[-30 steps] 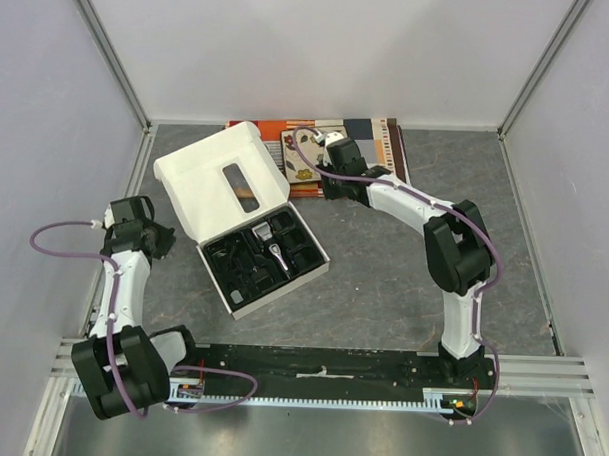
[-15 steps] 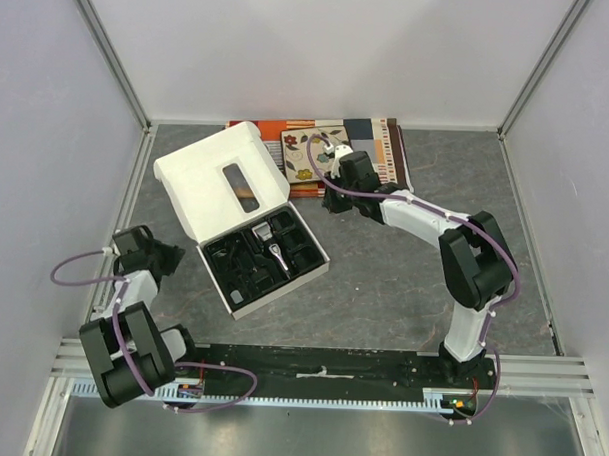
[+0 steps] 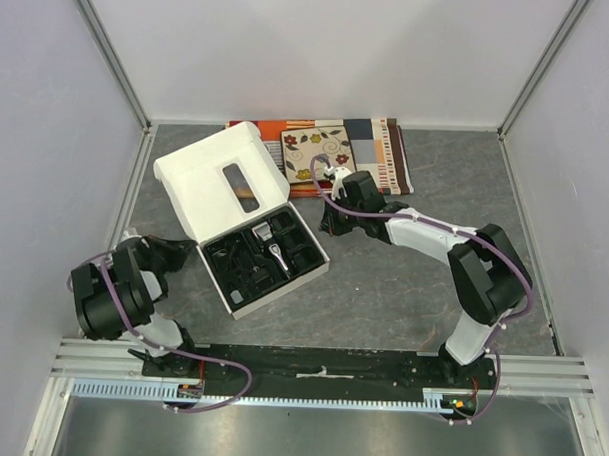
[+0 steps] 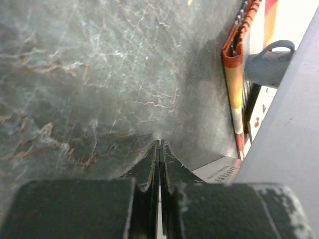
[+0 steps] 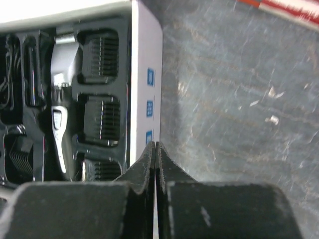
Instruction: Sort the hair-cutting tools
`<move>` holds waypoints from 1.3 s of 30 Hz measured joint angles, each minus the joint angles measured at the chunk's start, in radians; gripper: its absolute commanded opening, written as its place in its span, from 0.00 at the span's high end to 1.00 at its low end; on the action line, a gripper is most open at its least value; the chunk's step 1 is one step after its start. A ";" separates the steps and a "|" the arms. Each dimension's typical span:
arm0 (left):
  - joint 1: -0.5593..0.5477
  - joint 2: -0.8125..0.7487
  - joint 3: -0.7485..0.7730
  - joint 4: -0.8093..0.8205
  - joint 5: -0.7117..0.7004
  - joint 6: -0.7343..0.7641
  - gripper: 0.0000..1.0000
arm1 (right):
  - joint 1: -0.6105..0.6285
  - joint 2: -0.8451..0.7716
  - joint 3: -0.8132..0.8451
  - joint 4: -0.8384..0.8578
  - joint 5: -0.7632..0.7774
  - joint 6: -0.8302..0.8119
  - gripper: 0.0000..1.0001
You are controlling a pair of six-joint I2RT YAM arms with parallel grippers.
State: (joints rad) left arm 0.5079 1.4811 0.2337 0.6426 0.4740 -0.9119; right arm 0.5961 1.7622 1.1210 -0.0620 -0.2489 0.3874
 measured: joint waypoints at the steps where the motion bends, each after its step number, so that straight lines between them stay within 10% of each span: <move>1: 0.002 0.026 -0.003 0.043 0.016 -0.007 0.98 | 0.005 -0.011 -0.016 -0.001 0.003 0.006 1.00; 21: 0.011 0.426 0.156 0.579 0.273 -0.185 0.98 | 0.077 -0.302 -0.269 -0.037 0.098 0.043 1.00; 39: -0.080 0.520 0.280 0.637 0.388 -0.331 0.98 | 0.266 -0.325 -0.404 -0.048 0.151 0.067 1.00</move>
State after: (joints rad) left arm 0.4274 2.0010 0.5140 1.2800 0.8619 -1.2430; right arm 0.8623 1.4372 0.7174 -0.1101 -0.0982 0.4541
